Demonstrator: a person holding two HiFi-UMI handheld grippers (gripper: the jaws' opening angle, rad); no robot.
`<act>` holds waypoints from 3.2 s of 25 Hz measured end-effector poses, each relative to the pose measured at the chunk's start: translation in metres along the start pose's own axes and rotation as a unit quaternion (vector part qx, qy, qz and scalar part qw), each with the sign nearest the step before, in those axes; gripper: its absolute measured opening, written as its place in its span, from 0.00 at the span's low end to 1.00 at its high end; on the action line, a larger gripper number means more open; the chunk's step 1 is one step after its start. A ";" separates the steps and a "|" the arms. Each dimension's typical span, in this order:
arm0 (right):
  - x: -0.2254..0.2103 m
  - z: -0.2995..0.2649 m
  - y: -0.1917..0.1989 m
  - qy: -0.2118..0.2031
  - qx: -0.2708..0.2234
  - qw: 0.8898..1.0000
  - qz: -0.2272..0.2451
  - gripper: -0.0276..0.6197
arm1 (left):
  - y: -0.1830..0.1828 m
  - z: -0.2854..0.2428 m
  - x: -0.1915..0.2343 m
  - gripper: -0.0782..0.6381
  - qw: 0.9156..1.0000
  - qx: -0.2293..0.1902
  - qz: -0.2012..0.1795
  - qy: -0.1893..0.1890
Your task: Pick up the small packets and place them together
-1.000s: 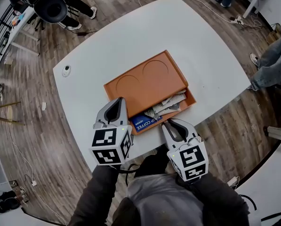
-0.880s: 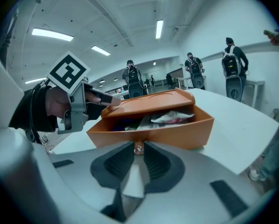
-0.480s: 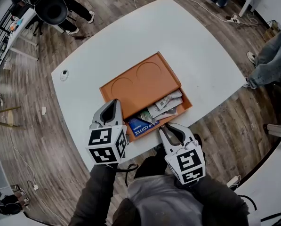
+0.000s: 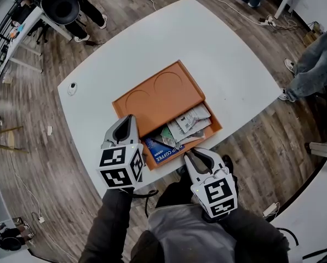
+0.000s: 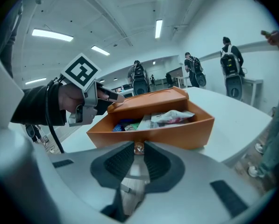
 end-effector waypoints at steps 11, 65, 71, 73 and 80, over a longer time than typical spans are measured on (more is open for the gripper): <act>-0.001 0.016 0.013 0.001 0.001 1.000 -0.008 0.15 | 0.002 0.003 -0.002 0.10 1.000 0.001 -0.003 -0.005; -0.006 0.031 0.038 -0.023 -0.023 0.999 -0.015 0.29 | -0.001 0.004 -0.003 0.10 1.000 -0.023 0.013 -0.001; -0.029 0.055 0.023 0.030 -0.015 0.999 0.014 0.29 | -0.002 0.021 -0.008 0.10 0.999 -0.042 0.028 0.010; -0.031 0.061 0.010 0.042 -0.018 0.998 0.042 0.29 | -0.001 0.025 -0.012 0.10 0.998 -0.048 0.034 0.017; -0.032 0.059 -0.044 0.034 -0.027 0.980 0.192 0.29 | -0.014 0.042 -0.025 0.10 0.995 -0.082 0.045 0.027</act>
Point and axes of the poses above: the fingertips, and each gripper's own axes: z backward along the fingers, x to its left, y out of its underside, the point moved 5 cm from there along z, backward along the fingers, and after that the axes turned 5 degrees about x, right-handed, at the moved point
